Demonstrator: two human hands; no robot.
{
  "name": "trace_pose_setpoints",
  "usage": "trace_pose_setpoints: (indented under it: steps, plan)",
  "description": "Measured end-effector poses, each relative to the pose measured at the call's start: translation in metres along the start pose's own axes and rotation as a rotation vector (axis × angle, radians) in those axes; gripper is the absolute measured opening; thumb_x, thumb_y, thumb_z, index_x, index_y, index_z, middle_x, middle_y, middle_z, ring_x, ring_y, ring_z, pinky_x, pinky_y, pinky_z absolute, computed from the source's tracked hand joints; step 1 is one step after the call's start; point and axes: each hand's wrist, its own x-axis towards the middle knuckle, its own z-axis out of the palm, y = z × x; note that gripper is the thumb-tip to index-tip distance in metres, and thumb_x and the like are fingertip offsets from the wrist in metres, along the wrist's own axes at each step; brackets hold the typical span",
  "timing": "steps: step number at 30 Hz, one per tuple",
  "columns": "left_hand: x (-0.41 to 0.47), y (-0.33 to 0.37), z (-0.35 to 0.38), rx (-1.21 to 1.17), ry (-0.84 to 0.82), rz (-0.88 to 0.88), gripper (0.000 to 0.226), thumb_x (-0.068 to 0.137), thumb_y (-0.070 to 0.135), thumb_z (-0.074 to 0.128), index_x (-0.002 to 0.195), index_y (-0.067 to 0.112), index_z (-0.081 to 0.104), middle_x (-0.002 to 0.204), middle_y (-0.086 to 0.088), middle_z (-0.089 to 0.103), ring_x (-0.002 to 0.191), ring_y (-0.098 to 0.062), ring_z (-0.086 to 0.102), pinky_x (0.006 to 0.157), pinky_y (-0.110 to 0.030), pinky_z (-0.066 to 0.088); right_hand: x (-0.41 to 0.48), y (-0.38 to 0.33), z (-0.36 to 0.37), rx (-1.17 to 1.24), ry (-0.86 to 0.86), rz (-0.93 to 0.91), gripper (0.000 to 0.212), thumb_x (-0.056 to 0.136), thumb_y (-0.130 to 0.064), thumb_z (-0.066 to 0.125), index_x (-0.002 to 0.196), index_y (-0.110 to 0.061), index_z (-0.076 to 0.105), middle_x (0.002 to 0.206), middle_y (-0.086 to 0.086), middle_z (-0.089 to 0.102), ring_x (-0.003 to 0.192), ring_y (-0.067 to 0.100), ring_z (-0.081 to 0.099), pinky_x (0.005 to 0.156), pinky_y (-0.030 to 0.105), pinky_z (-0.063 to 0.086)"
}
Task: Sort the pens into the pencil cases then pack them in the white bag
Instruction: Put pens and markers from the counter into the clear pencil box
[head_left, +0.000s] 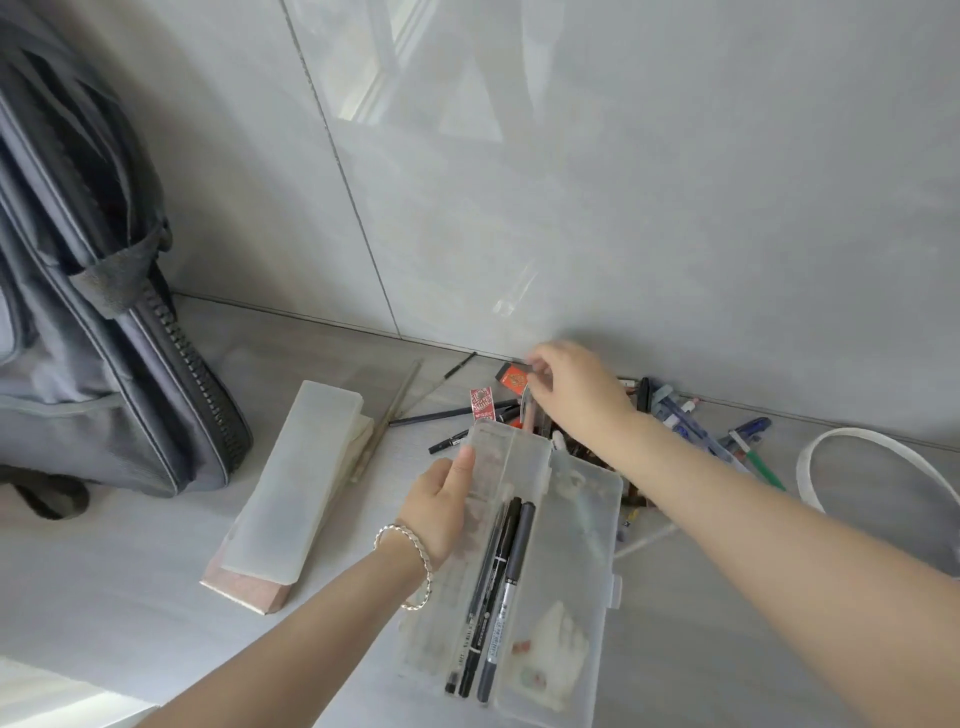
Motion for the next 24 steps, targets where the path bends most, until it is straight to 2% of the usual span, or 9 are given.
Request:
trace_pose_setpoints:
  steps: [3, 6, 8, 11, 13, 15, 19, 21, 24]
  plan:
    - [0.014, -0.004, -0.008, -0.033, 0.010, -0.055, 0.047, 0.092, 0.055, 0.032, 0.082, 0.013, 0.052, 0.073, -0.008, 0.053, 0.062, -0.023, 0.053, 0.058, -0.029, 0.046, 0.047, -0.004, 0.016, -0.185, -0.200, 0.077, 0.026, 0.089, -0.014, 0.053, 0.114, -0.008, 0.056, 0.116, 0.012, 0.062, 0.106, 0.031, 0.058, 0.085, 0.035, 0.049]
    - [0.018, -0.006, -0.012, -0.048, -0.002, -0.065, 0.049, 0.092, 0.055, 0.032, 0.084, 0.011, 0.052, 0.072, -0.010, 0.052, 0.061, -0.024, 0.051, 0.058, -0.030, 0.045, 0.062, -0.014, 0.031, -0.495, -0.225, 0.010, 0.023, 0.088, -0.011, 0.053, 0.110, -0.006, 0.054, 0.114, 0.013, 0.063, 0.105, 0.032, 0.060, 0.069, 0.030, 0.040]
    - [0.018, -0.008, -0.013, -0.058, 0.002, -0.074, 0.054, 0.091, 0.055, 0.032, 0.089, 0.005, 0.053, 0.073, -0.011, 0.051, 0.064, -0.024, 0.050, 0.063, -0.032, 0.045, 0.063, -0.017, 0.038, -0.563, -0.228, 0.001, 0.024, 0.088, -0.010, 0.053, 0.111, -0.006, 0.054, 0.113, 0.012, 0.064, 0.104, 0.030, 0.061, 0.065, 0.029, 0.036]
    - [0.014, -0.008, -0.011, -0.054, 0.043, -0.072, 0.051, 0.091, 0.056, 0.032, 0.083, 0.009, 0.051, 0.075, -0.010, 0.050, 0.070, -0.024, 0.051, 0.071, -0.033, 0.045, 0.059, -0.017, 0.040, -0.554, -0.226, 0.051, 0.026, 0.090, -0.023, 0.054, 0.112, -0.009, 0.055, 0.115, 0.009, 0.062, 0.105, 0.028, 0.060, 0.067, 0.029, 0.037]
    - [0.012, -0.008, -0.009, -0.060, 0.050, -0.064, 0.050, 0.091, 0.055, 0.032, 0.080, 0.010, 0.049, 0.074, -0.009, 0.051, 0.069, -0.024, 0.050, 0.070, -0.027, 0.045, 0.055, -0.015, 0.043, -0.567, -0.220, 0.090, 0.032, 0.090, -0.032, 0.056, 0.114, -0.011, 0.055, 0.117, 0.007, 0.060, 0.106, 0.028, 0.059, 0.069, 0.029, 0.038]
    - [0.008, -0.006, -0.009, -0.048, 0.059, -0.049, 0.047, 0.092, 0.053, 0.032, 0.075, 0.011, 0.046, 0.071, -0.006, 0.049, 0.065, -0.020, 0.048, 0.061, -0.020, 0.042, 0.053, -0.015, 0.047, -0.579, -0.207, 0.133, 0.028, 0.088, -0.022, 0.058, 0.114, -0.012, 0.054, 0.117, 0.006, 0.061, 0.105, 0.026, 0.060, 0.067, 0.028, 0.037]
    - [0.002, -0.009, -0.006, -0.028, 0.045, -0.036, 0.051, 0.092, 0.054, 0.031, 0.081, 0.008, 0.049, 0.073, -0.007, 0.050, 0.071, -0.024, 0.050, 0.075, -0.035, 0.045, 0.052, -0.014, 0.050, -0.533, -0.181, 0.175, 0.037, 0.083, -0.002, 0.054, 0.119, -0.008, 0.048, 0.116, 0.008, 0.062, 0.106, 0.027, 0.060, 0.070, 0.028, 0.040]
    - [0.000, -0.010, -0.006, -0.040, 0.040, -0.057, 0.054, 0.092, 0.055, 0.032, 0.086, 0.006, 0.053, 0.074, -0.008, 0.052, 0.072, -0.026, 0.053, 0.080, -0.042, 0.048, 0.049, -0.015, 0.045, -0.466, -0.142, 0.199, 0.039, 0.082, -0.007, 0.058, 0.120, -0.008, 0.048, 0.117, 0.008, 0.061, 0.106, 0.027, 0.059, 0.069, 0.029, 0.039]
    - [-0.006, -0.008, -0.005, -0.095, 0.050, -0.093, 0.050, 0.091, 0.056, 0.031, 0.082, 0.012, 0.053, 0.075, -0.011, 0.055, 0.079, -0.033, 0.060, 0.087, -0.050, 0.050, 0.033, -0.020, 0.025, -0.273, -0.020, 0.175, 0.040, 0.078, -0.022, 0.064, 0.115, -0.012, 0.051, 0.115, 0.007, 0.059, 0.105, 0.027, 0.057, 0.073, 0.030, 0.042]
